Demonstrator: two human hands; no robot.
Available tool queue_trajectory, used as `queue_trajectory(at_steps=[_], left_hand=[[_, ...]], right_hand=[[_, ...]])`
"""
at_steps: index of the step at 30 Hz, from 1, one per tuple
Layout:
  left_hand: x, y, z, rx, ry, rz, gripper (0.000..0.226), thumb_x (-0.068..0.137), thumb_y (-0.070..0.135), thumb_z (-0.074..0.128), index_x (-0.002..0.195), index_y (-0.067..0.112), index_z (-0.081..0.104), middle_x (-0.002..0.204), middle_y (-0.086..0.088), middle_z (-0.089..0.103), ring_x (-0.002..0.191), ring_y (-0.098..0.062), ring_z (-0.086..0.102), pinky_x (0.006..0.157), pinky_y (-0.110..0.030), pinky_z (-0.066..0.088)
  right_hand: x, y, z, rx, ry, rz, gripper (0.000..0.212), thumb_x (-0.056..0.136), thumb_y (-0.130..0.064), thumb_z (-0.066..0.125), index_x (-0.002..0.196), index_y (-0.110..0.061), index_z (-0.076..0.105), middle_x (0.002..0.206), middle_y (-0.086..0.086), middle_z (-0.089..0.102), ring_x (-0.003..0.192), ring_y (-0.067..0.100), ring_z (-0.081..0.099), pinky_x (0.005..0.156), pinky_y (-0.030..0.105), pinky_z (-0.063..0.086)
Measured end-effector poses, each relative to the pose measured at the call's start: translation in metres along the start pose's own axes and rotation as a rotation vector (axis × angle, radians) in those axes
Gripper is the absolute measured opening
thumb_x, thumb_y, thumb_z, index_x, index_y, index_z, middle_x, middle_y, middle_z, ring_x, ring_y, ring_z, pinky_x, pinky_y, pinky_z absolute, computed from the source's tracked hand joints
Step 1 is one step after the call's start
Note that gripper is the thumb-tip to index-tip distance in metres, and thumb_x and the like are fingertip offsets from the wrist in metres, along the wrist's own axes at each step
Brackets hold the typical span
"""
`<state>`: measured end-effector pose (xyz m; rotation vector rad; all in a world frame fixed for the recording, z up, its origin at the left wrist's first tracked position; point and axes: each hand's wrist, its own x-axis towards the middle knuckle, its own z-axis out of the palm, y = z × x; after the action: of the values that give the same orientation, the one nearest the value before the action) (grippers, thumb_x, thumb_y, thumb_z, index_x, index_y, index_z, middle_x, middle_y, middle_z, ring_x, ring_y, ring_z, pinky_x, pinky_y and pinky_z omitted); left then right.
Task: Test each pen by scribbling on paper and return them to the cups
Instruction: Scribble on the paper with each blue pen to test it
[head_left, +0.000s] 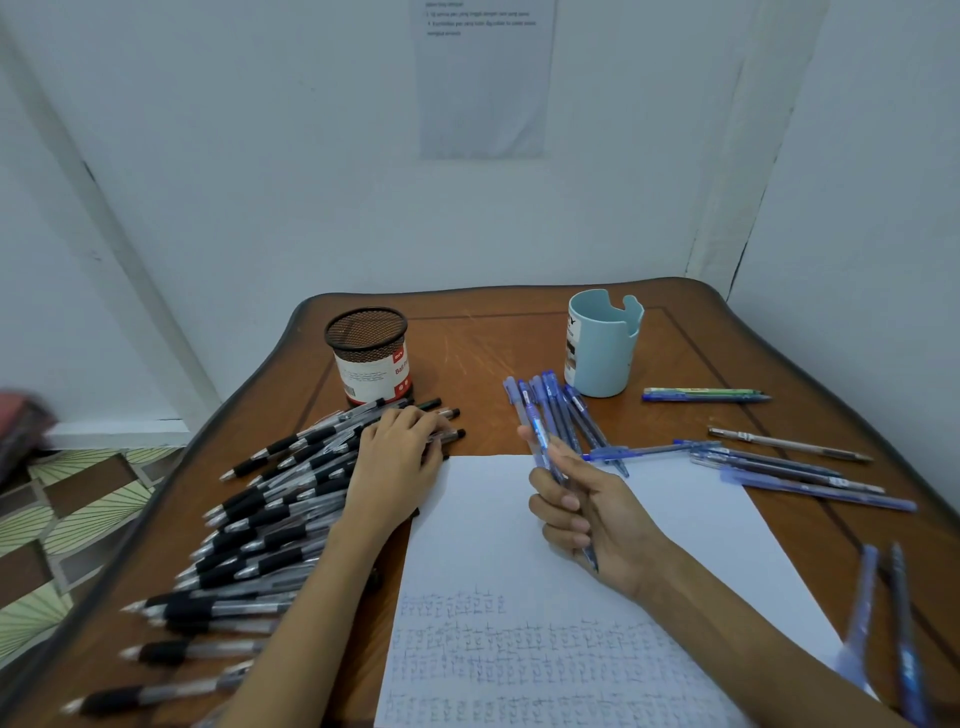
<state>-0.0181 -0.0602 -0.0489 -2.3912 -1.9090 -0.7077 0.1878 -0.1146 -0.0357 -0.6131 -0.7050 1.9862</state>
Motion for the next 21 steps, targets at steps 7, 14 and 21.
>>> queue_trajectory(at_steps=[7, 14, 21], left_hand=[[-0.001, 0.000, -0.001, 0.010, -0.003, -0.001, 0.027, 0.098, 0.020, 0.043, 0.121, 0.023, 0.057, 0.123, 0.004, 0.053, 0.122, -0.017, 0.039, 0.096, -0.033, 0.029], [0.000, 0.001, -0.001, 0.008, -0.005, 0.001, 0.028, 0.098, 0.020, 0.042, 0.122, 0.023, 0.057, 0.124, 0.004, 0.053, 0.123, -0.017, 0.038, 0.097, -0.033, 0.028], [-0.001, 0.001, -0.001, 0.006, 0.001, 0.002, 0.028, 0.098, 0.019, 0.043, 0.122, 0.021, 0.057, 0.124, 0.002, 0.054, 0.124, -0.018, 0.038, 0.098, -0.033, 0.028]], right_hand=[[0.000, -0.001, 0.002, 0.009, 0.100, -0.002, 0.033, 0.093, -0.023, 0.041, 0.118, -0.009, 0.059, 0.047, -0.005, 0.027, 0.034, 0.001, 0.022, 0.027, 0.011, 0.021], [0.000, -0.033, -0.002, -0.287, 0.257, -0.200, 0.028, 0.093, -0.008, 0.044, 0.117, -0.005, 0.059, 0.067, -0.002, 0.055, 0.056, 0.005, 0.045, 0.044, 0.014, 0.042], [0.003, -0.051, -0.032, -0.919, 0.257, -0.262, 0.056, 0.090, 0.001, 0.055, 0.137, -0.024, 0.039, 0.142, 0.002, 0.042, 0.125, 0.011, 0.046, 0.088, 0.015, 0.046]])
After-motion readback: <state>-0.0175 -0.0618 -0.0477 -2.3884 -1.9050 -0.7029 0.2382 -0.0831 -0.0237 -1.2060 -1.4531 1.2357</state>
